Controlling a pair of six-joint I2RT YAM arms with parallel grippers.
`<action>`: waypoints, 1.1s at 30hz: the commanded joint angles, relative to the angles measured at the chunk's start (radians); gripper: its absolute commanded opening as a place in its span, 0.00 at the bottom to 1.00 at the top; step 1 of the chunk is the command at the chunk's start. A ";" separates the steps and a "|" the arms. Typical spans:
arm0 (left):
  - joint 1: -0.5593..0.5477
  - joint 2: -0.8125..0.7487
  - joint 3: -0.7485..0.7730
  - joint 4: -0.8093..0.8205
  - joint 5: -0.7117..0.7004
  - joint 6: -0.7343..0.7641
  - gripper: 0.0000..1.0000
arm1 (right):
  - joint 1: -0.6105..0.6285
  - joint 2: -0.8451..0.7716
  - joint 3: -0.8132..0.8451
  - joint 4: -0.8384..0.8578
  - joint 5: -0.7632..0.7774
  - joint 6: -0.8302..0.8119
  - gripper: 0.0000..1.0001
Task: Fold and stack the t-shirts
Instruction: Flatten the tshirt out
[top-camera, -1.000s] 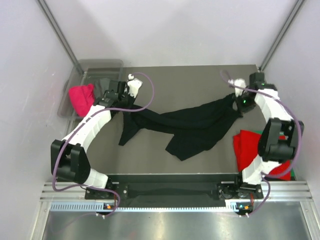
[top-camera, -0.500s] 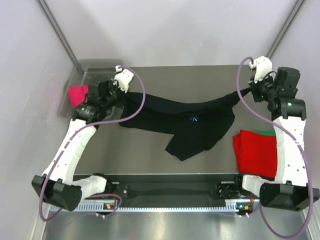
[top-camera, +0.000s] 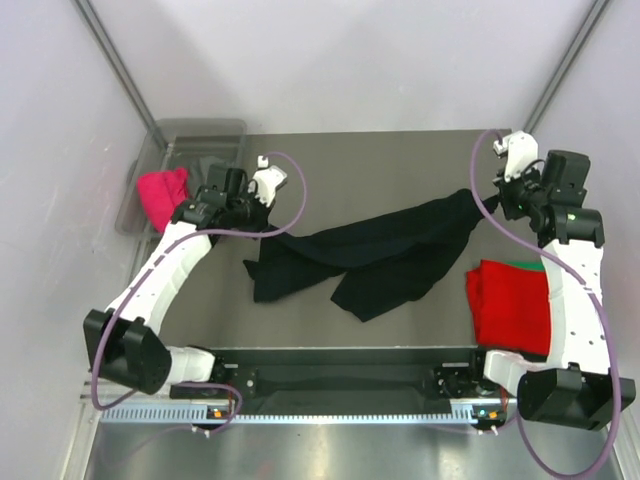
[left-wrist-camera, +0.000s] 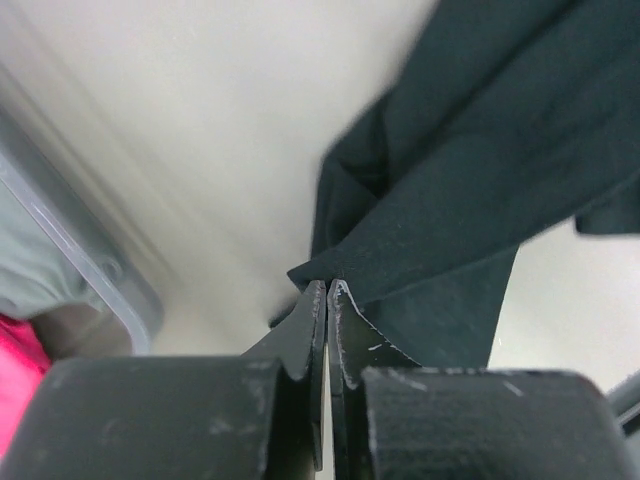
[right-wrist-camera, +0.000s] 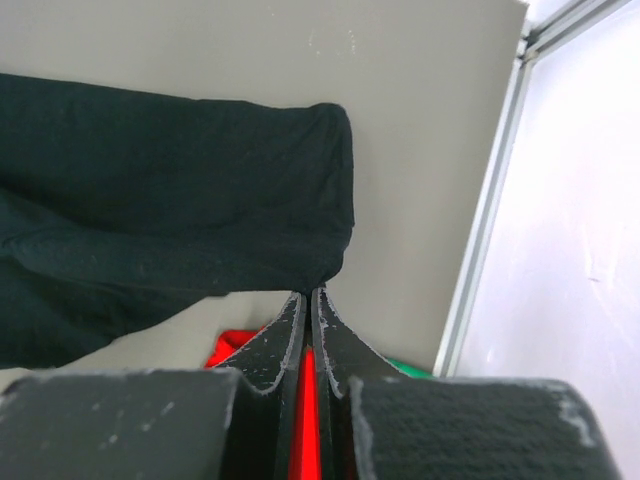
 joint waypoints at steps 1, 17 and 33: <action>-0.002 0.044 0.118 0.080 0.017 -0.032 0.00 | -0.017 0.014 0.029 0.036 -0.027 0.030 0.00; -0.002 -0.144 0.365 0.074 -0.238 0.084 0.00 | -0.198 -0.048 0.289 0.249 0.100 0.240 0.00; -0.001 -0.294 0.553 0.120 -0.380 0.192 0.00 | -0.344 -0.155 0.530 0.280 -0.031 0.179 0.00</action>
